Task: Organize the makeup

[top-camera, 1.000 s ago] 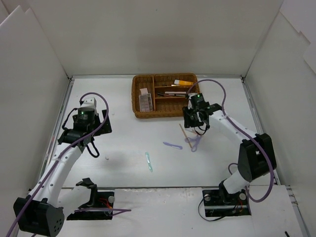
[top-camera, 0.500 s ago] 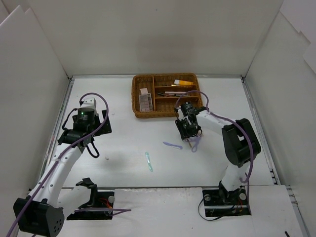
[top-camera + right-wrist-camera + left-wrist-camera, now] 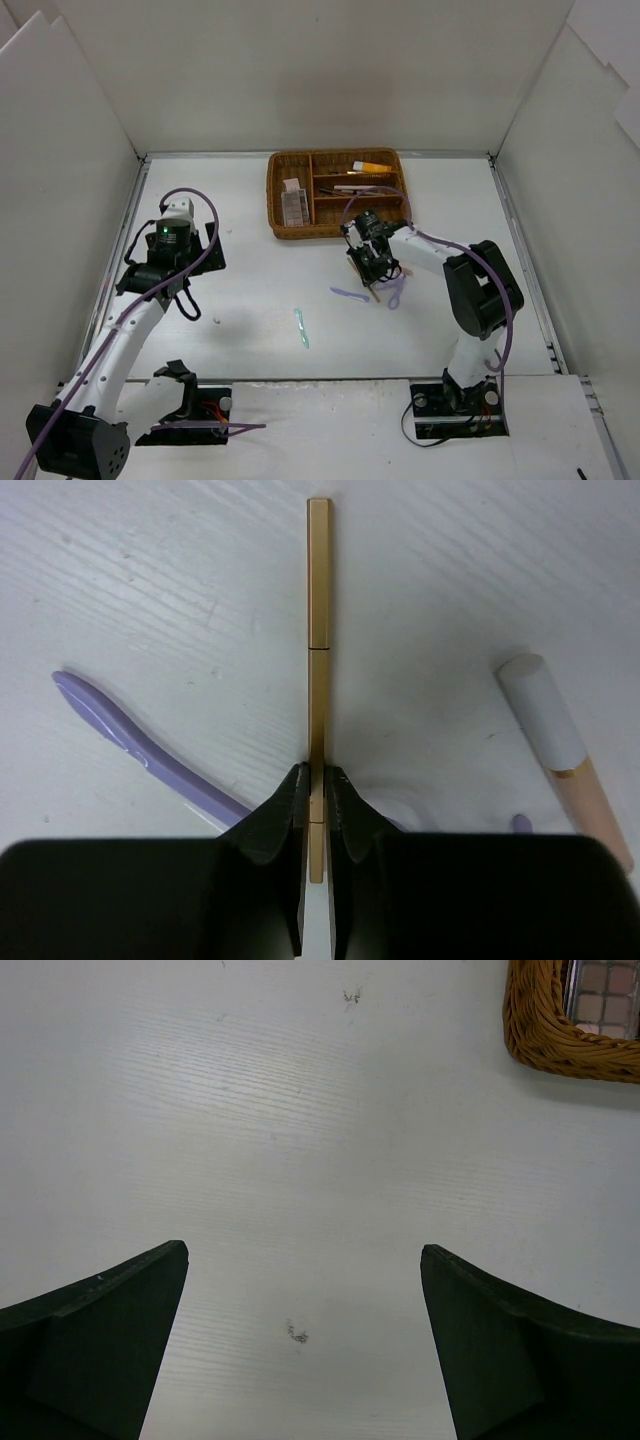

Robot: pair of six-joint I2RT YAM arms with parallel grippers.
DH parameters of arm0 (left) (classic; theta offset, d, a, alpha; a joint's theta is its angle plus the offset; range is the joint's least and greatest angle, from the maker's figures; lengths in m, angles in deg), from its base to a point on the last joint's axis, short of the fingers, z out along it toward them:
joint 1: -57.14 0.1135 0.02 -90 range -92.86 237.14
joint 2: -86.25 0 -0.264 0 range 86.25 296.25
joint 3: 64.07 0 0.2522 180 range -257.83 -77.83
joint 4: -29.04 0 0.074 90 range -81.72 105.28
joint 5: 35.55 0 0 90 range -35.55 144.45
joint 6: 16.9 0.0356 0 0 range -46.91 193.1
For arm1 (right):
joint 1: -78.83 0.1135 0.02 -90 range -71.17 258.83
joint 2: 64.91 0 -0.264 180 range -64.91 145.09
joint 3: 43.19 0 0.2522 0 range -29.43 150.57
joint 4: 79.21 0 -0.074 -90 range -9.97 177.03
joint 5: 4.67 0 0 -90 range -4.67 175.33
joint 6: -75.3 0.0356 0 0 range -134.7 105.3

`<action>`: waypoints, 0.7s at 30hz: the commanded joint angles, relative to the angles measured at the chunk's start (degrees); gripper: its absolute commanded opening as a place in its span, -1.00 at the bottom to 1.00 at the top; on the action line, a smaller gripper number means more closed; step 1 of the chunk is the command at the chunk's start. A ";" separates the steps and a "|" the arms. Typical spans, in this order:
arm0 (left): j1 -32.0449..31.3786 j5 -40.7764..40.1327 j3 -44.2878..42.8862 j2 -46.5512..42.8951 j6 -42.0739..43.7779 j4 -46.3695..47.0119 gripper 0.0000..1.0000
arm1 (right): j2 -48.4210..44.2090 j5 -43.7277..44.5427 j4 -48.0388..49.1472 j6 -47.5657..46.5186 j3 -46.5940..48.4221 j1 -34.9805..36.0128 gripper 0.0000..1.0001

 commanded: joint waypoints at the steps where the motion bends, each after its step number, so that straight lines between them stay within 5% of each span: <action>1: 0.31 -0.90 -0.39 -0.95 0.36 1.94 0.94 | -3.52 -0.54 -0.51 -0.22 2.82 1.24 -1.00; 10: 0.31 -0.99 -0.39 -1.12 0.45 2.02 0.93 | -15.12 1.73 -2.00 1.19 10.54 2.21 -1.00; 21: 0.31 -0.20 -0.65 -0.95 0.45 2.02 0.93 | -5.39 11.41 -1.83 39.13 32.16 -5.00 -1.00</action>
